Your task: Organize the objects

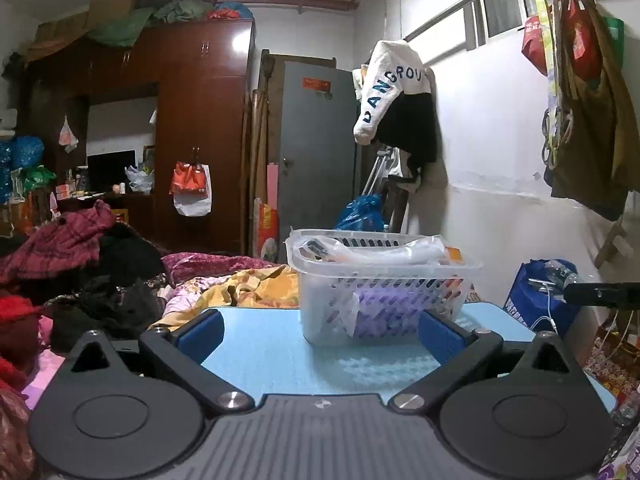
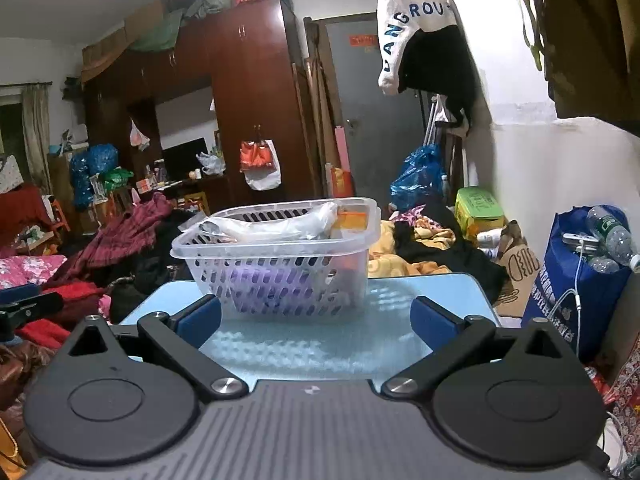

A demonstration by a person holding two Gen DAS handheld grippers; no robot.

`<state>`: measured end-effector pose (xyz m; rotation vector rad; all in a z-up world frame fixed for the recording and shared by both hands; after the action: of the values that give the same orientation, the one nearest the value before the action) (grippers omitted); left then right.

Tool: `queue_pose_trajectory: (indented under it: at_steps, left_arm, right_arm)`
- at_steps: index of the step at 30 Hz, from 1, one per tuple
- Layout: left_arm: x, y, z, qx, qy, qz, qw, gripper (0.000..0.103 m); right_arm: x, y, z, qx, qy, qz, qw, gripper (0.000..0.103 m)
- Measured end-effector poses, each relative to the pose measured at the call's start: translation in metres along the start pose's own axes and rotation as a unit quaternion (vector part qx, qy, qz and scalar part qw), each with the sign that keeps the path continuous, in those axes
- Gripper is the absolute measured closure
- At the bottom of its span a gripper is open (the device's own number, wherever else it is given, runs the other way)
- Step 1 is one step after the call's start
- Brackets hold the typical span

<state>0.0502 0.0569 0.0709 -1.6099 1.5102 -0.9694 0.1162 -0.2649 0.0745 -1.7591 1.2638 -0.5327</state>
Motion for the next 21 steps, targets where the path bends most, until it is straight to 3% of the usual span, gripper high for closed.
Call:
queue_pose_trajectory:
  at_steps: [21]
  left_arm:
    - [0.013, 0.007, -0.013, 0.009, 0.011, 0.017, 0.9998, 0.000]
  right_arm:
    - [-0.010, 0.010, -0.004, 0.013, 0.005, -0.014, 1.000, 0.000]
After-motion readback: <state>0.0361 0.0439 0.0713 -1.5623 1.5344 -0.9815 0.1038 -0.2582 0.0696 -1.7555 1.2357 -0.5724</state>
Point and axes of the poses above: each gripper's, at about its wrist camera, not at the fingertips, and z roughly the way its jaws point, x to its right, y to its underside, the point moved 3 cm from there along z, roughly the way its jaws point, and after that the axes turned 13 degrees about -x, right-handed, at the moved point
